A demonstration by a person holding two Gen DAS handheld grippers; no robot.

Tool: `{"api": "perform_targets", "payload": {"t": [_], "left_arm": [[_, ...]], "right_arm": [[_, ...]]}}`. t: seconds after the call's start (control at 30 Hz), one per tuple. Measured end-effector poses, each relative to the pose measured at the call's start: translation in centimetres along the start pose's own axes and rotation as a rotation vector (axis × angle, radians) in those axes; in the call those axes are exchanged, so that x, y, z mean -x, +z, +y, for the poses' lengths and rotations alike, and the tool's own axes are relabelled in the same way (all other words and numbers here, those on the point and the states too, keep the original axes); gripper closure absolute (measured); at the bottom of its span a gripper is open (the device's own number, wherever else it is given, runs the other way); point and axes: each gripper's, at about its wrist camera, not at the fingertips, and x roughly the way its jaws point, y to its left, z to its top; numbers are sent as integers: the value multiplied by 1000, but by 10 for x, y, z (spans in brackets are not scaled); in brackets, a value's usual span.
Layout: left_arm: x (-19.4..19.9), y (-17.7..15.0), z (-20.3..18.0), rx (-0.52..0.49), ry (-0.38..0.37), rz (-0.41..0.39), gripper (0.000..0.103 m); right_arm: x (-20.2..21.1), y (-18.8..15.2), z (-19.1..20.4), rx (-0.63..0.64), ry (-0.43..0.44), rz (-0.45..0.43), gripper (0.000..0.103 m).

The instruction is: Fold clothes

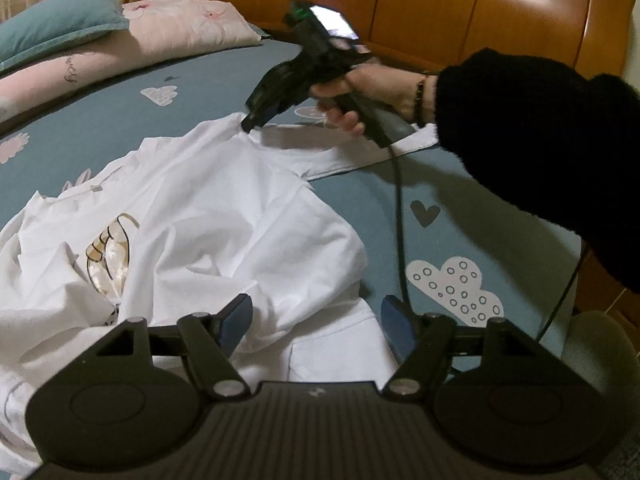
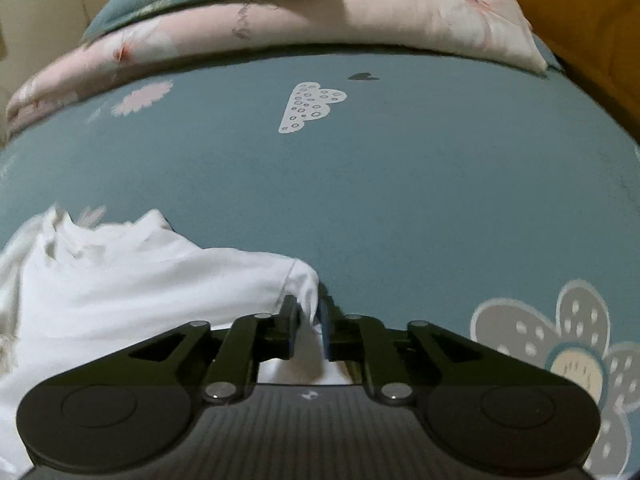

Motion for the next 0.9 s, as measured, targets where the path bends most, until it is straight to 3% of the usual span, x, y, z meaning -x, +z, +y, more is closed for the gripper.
{"api": "perform_targets", "payload": {"t": [0.13,0.27,0.37,0.47,0.63,0.77,0.83,0.87,0.9], "left_arm": [[1,-1,1,8,-2,9,30],[0,1,-3,9,-40,23,30],[0,2,-1,22,-56,45,30],[1,2,7,38,-57,69,30],[0,-7,27,65,-38,103,30],[0,-7,35,85,-38,106,30],[0,-7,40,95,-38,108,30],[0,-7,42,100,-38,109,30],[0,-7,44,105,-37,110,30]], "right_arm": [[29,0,-1,5,31,-41,87],[44,21,24,71,107,-71,73],[31,37,51,139,170,-54,72],[4,47,76,220,195,-21,64],[-46,55,94,331,161,48,60],[-61,52,97,394,181,69,60],[-64,49,103,424,213,86,76],[-63,48,105,440,215,81,97],[-61,48,107,457,211,71,97]]}}
